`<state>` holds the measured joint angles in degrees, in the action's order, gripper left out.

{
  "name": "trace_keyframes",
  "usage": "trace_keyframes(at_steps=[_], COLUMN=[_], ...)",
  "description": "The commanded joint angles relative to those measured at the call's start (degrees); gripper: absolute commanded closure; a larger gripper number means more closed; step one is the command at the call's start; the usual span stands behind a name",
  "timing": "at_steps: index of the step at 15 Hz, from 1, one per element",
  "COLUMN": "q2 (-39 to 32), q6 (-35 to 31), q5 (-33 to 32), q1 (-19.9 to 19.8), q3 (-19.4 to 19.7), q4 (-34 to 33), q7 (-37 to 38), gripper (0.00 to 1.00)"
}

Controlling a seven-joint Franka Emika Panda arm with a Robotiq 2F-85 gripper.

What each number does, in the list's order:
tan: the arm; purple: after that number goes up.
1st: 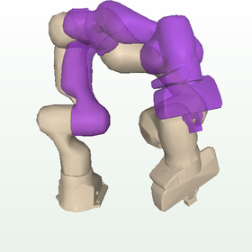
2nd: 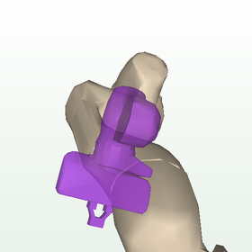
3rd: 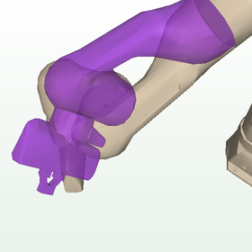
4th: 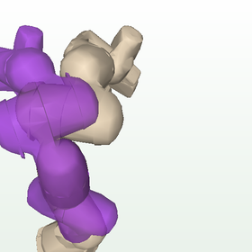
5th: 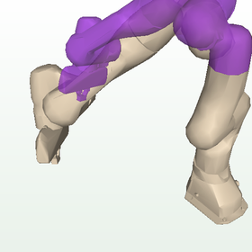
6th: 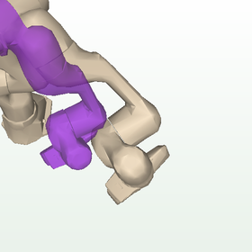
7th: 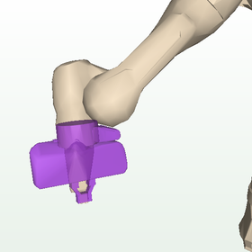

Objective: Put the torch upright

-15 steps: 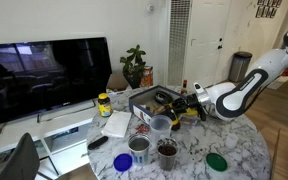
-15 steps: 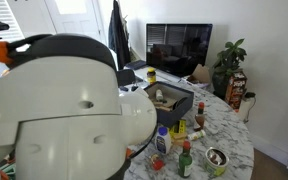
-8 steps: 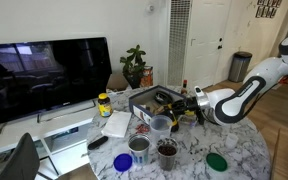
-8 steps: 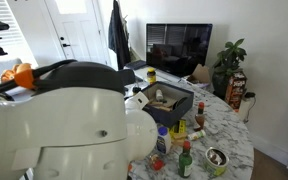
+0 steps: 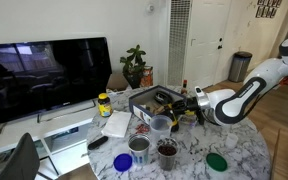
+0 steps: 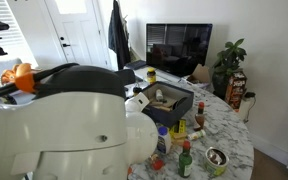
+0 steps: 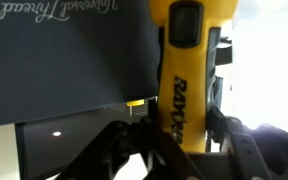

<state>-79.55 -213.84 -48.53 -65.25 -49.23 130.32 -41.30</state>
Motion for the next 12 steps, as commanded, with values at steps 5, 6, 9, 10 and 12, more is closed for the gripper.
trace_keyframes(at_steps=[5, 6, 9, 10, 12], q2=[14.2, 15.7, 19.8, 21.1, 23.4], q6=[-5.2, -5.9, -8.5, -9.4, -12.1], q5=[-6.3, -7.0, -8.7, -9.1, -8.4], q1=[9.8, 11.4, 16.5, 18.4, 22.6], q3=[11.7, 13.0, 17.6, 19.4, 23.2], q4=[-0.4, -0.6, -1.0, -1.1, -1.4], q7=[21.8, 24.0, 30.2, 32.1, 35.2], gripper=[0.76, 0.76, 0.76, 0.68, 0.27])
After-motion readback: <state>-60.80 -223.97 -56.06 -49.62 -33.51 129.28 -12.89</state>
